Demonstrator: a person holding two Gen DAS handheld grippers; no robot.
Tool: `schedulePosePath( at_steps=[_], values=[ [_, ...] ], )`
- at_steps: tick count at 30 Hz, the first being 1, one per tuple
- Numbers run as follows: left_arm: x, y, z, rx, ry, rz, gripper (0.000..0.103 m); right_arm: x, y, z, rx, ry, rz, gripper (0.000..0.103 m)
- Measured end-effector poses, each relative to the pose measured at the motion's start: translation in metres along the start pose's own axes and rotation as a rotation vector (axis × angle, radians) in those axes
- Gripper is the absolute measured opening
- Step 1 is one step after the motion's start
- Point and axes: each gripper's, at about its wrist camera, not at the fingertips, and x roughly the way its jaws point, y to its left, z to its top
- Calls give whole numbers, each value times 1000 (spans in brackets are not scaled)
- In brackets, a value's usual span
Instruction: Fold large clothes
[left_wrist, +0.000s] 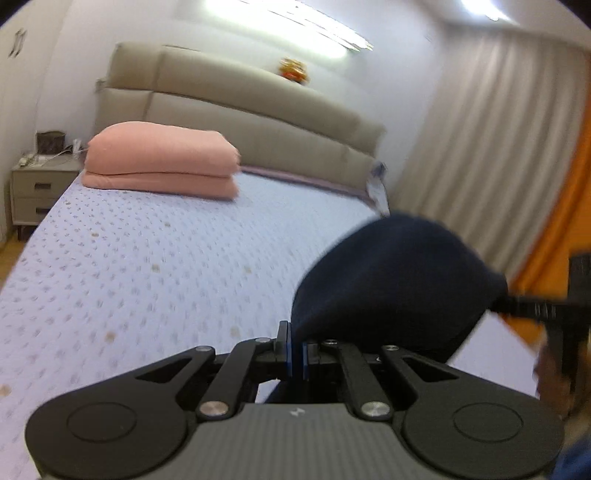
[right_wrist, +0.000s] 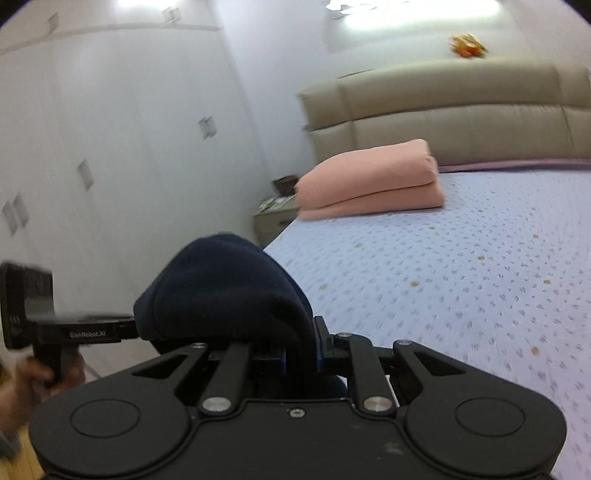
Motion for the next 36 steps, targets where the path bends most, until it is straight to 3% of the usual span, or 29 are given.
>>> schedulePosePath(
  at_steps=[3, 4, 5, 8, 10, 13, 15, 18, 20, 22, 23, 24, 25, 26, 31, 33, 35, 36],
  values=[
    [-45, -27, -57, 34, 161, -30, 12, -39, 41, -42, -64, 131, -12, 23],
    [-55, -31, -77, 27, 214, -30, 13, -45, 49, -58, -75, 186, -16, 31],
    [-65, -32, -97, 1, 265, -34, 13, -53, 56, -77, -79, 263, -19, 46],
    [-86, -24, -156, -156, 399, -23, 14, -66, 60, -138, -18, 480, -79, 57],
    [-92, -16, -182, -260, 429, -4, 16, -68, 53, -170, 80, 583, -119, 65],
    [-84, -17, -196, -353, 399, 4, 31, -63, 35, -201, 290, 597, -132, 81],
    [-64, -22, -199, -408, 371, -6, 51, -58, 22, -213, 423, 551, -141, 82],
    [-26, -19, -210, -545, 390, -26, 53, -48, 1, -230, 662, 475, -138, 88],
    [-3, -19, -220, -604, 434, -28, 53, -38, -7, -242, 775, 484, -136, 89],
    [20, -20, -232, -633, 490, -46, 53, -25, -12, -252, 803, 538, -150, 90],
    [28, -21, -238, -650, 518, -51, 50, -20, -10, -257, 793, 557, -146, 85],
    [35, -22, -244, -664, 539, -27, 27, -14, -7, -259, 770, 564, -124, 74],
    [37, -22, -247, -672, 542, -6, 16, -9, -6, -259, 755, 563, -105, 34],
    [34, -21, -248, -681, 526, 10, 14, -8, -4, -257, 748, 552, -83, 13],
    [-16, -33, -230, -652, 316, -27, 12, -55, 11, -218, 608, 381, -64, 13],
    [-20, -35, -234, -639, 326, -9, 12, -68, 16, -212, 552, 368, -90, 13],
    [-10, -34, -250, -599, 385, 66, 12, -64, 13, -222, 545, 404, -116, 14],
    [-2, -33, -261, -581, 423, 91, 19, -60, 9, -231, 560, 439, -147, 14]
  ],
)
